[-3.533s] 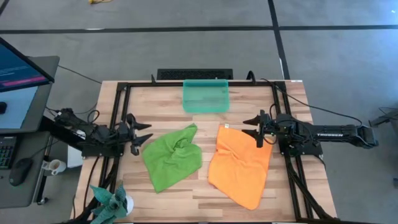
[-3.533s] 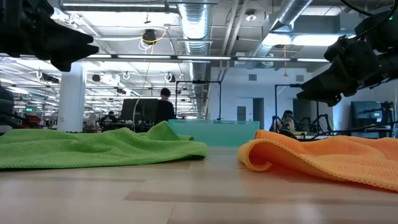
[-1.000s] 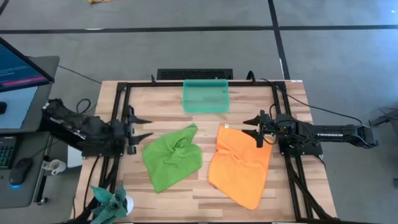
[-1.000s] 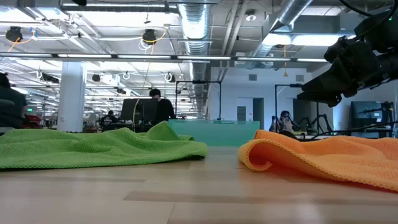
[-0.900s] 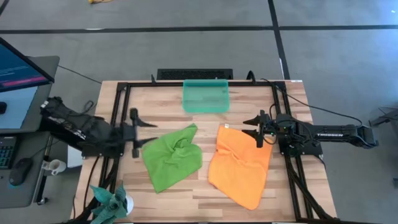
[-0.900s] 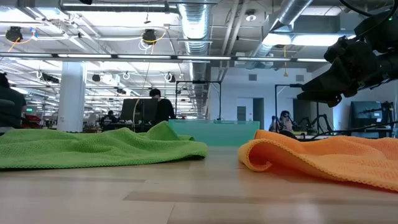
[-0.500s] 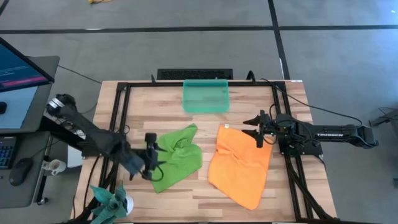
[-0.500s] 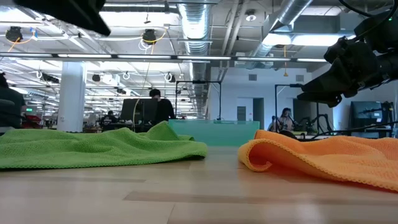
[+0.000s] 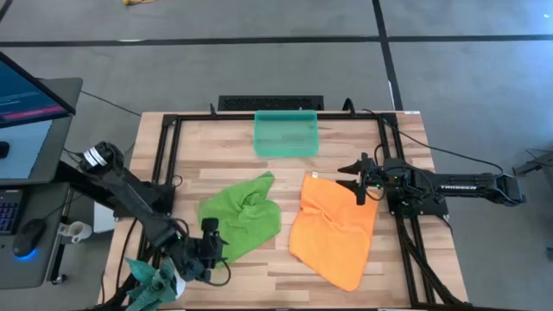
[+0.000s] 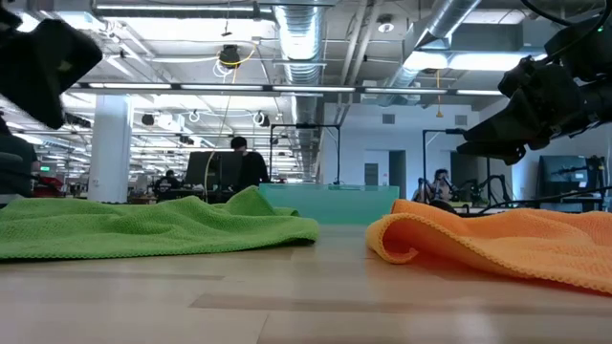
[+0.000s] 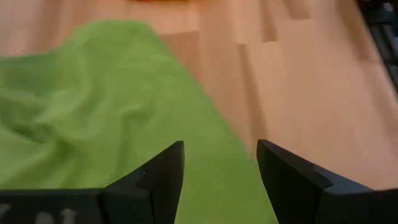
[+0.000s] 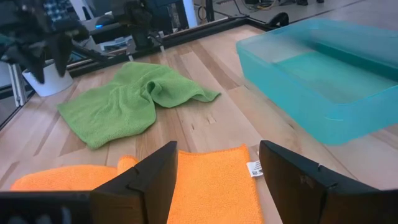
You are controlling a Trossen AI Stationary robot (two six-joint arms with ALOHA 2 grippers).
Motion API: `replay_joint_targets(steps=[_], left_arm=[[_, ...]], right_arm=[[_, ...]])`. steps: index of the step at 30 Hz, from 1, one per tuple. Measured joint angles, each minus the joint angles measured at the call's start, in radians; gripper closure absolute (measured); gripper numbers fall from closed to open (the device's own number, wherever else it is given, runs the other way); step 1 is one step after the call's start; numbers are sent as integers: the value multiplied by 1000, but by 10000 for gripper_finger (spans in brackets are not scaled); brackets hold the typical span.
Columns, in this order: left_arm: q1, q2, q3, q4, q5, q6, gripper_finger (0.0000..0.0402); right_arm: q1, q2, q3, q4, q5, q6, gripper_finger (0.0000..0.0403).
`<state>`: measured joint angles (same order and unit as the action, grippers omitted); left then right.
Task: Roll microfiber towels into tight, uniform cylinder then place into a basket
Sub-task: Fold the green microfiber towel
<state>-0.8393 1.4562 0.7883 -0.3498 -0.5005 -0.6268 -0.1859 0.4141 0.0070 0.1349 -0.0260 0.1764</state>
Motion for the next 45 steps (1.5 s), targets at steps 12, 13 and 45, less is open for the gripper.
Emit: replay_joint_targets(steps=[12,13,45], left_arm=[[-26,178,0,122,92,-88,207],[-25,182,0,121,98,-98,207],[-66,302,8,63,39,-340,207]], right_arm=[[0,0,0,0,0,0,154],[0,0,0,0,0,0,154],[0,0,0,-1,0,0,154]])
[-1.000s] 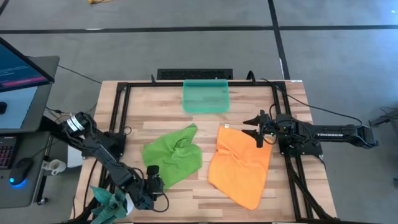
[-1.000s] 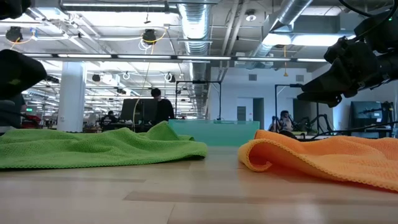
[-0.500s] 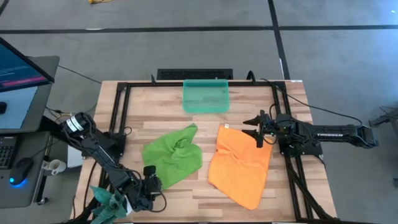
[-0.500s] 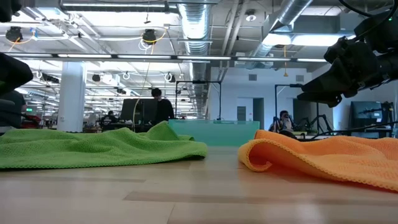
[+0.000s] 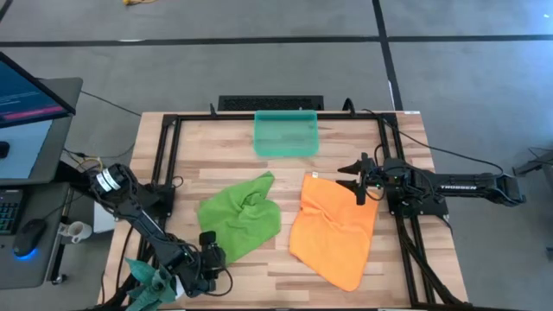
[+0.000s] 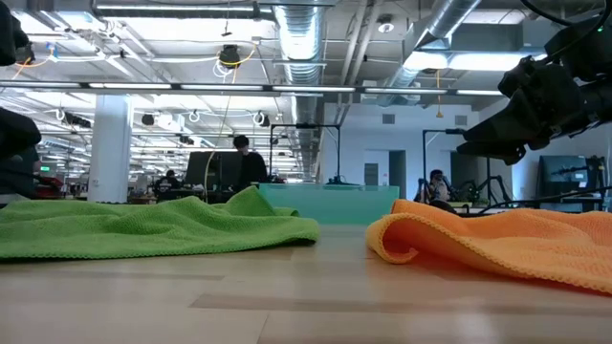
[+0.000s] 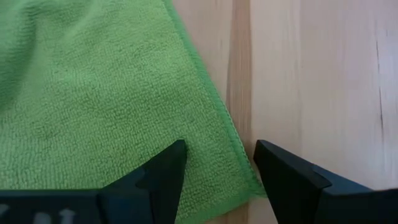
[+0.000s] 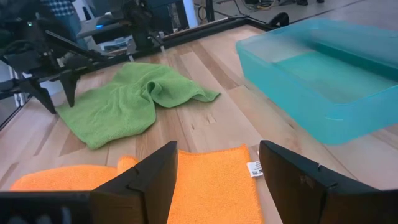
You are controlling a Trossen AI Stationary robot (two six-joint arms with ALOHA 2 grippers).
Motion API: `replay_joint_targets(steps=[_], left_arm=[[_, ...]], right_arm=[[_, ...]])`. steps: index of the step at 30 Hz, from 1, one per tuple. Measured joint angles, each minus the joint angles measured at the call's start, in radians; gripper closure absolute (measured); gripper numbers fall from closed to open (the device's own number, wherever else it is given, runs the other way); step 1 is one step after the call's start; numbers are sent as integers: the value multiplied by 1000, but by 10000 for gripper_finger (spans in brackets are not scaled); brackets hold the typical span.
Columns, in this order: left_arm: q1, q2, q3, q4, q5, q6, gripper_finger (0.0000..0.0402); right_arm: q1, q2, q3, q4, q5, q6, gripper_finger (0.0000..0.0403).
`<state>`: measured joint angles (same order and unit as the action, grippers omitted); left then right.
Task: Roll microfiber towels into tight, uniform cylinder then place into a basket
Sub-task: Fold the green microfiber towel
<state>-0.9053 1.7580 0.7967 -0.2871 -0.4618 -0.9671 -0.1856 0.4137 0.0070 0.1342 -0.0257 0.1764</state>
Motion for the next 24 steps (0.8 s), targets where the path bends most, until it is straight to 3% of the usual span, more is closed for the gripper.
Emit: replay_joint_targets(steps=[5,14,19,24], left_arm=[[-11,-2,0,-43,-17,-30,230],[-21,2,-6,27,-43,73,385],[-31,2,-6,64,-53,120,393],[-37,7,56,-25,-38,131,399]], right_arm=[[0,0,0,0,0,0,154],[0,0,0,0,0,0,154],[0,0,0,0,0,0,154],[0,0,0,0,0,0,154]])
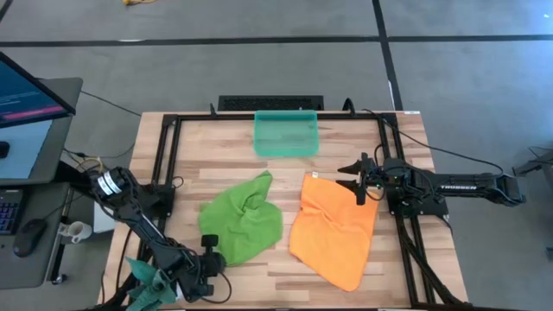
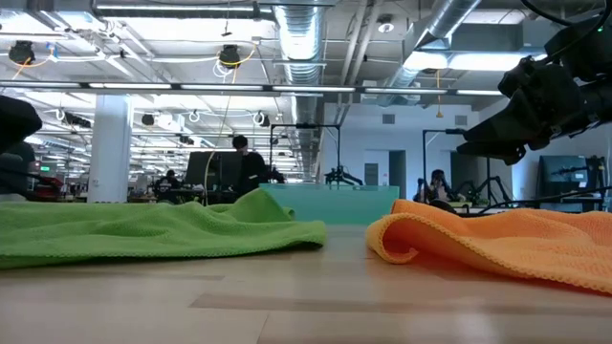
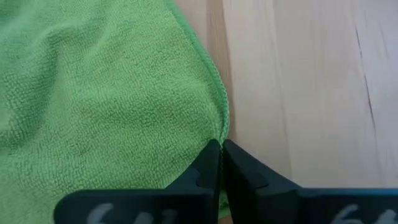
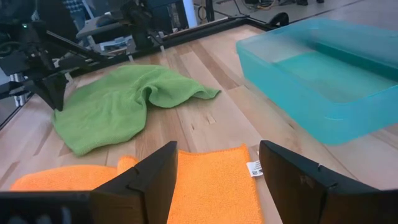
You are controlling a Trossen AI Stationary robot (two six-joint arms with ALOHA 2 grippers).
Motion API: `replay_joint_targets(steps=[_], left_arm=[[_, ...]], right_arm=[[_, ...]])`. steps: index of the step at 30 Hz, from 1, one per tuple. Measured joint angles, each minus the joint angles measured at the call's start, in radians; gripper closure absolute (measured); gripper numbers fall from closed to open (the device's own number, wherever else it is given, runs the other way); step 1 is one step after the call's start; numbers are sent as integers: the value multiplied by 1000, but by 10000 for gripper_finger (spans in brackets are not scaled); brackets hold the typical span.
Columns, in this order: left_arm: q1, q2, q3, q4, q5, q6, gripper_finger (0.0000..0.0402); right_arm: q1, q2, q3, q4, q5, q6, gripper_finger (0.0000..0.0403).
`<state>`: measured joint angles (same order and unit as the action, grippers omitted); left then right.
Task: Roll microfiber towels into tight, uniform cylinder then place into a basket
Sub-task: Fold the green microfiber towel
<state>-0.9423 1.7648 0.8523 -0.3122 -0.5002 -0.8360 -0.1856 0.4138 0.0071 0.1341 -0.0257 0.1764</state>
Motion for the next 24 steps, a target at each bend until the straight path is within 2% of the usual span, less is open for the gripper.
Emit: replay_joint_targets(steps=[3,8,15,17,21,24], left_arm=[[-2,2,52,-78,17,5,399],[-3,1,114,-193,13,2,400],[-3,-2,147,-264,-5,0,400],[-2,-2,147,-265,-9,-1,400],[-3,-2,147,-266,-31,0,400],[-3,-3,147,-266,-61,4,400]], right_arm=[[0,0,0,0,0,0,154],[0,0,0,0,3,-131,154],[0,0,0,0,2,-146,154],[5,0,0,1,-1,-39,154],[33,0,0,7,-2,301,154],[63,0,0,18,-1,402,154]])
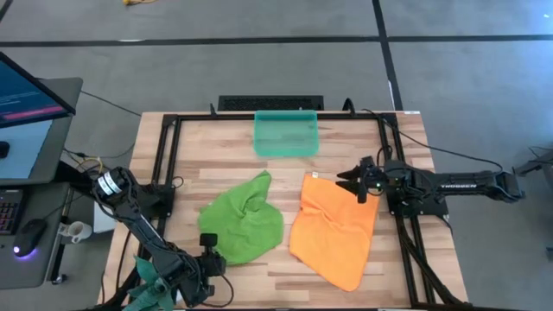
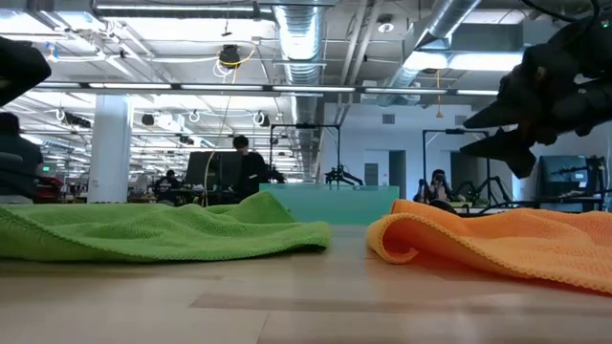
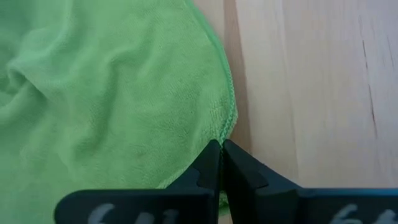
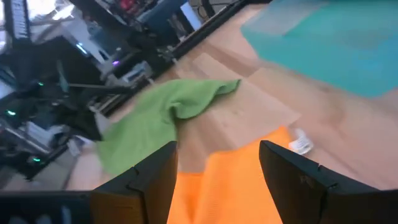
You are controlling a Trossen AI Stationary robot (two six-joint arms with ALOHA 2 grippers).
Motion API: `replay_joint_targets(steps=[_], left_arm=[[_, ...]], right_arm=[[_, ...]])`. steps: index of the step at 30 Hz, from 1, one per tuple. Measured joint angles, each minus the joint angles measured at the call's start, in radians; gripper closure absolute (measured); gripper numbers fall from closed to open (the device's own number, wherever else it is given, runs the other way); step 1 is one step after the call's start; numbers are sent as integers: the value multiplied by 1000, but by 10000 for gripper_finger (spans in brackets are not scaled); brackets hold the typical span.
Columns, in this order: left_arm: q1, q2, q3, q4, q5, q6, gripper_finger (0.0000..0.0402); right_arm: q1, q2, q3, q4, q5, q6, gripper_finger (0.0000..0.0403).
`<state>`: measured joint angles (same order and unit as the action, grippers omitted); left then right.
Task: Roll microfiber towels into tight, uniform cylinder then place into a basket
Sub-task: Fold the green microfiber towel
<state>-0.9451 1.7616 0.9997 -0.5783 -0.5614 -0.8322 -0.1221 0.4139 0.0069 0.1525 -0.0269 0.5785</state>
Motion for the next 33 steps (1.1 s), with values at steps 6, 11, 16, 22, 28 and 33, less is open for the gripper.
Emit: replay_joint_targets(steps=[6,11,16,22,28,33], left_arm=[[0,-1,0,-9,-34,1,400],[13,-1,1,-21,-53,1,400],[23,-1,1,-11,-56,28,400],[22,-1,1,-8,-98,39,400],[22,-1,1,-12,-101,39,400],[19,-2,34,-51,-102,39,400]], right_arm=[[134,14,0,91,2,16,154],[303,71,0,292,59,-56,154],[461,168,0,538,150,-189,154],[579,318,37,802,162,-437,154],[641,499,163,831,161,-500,154],[618,653,278,824,198,-509,154]])
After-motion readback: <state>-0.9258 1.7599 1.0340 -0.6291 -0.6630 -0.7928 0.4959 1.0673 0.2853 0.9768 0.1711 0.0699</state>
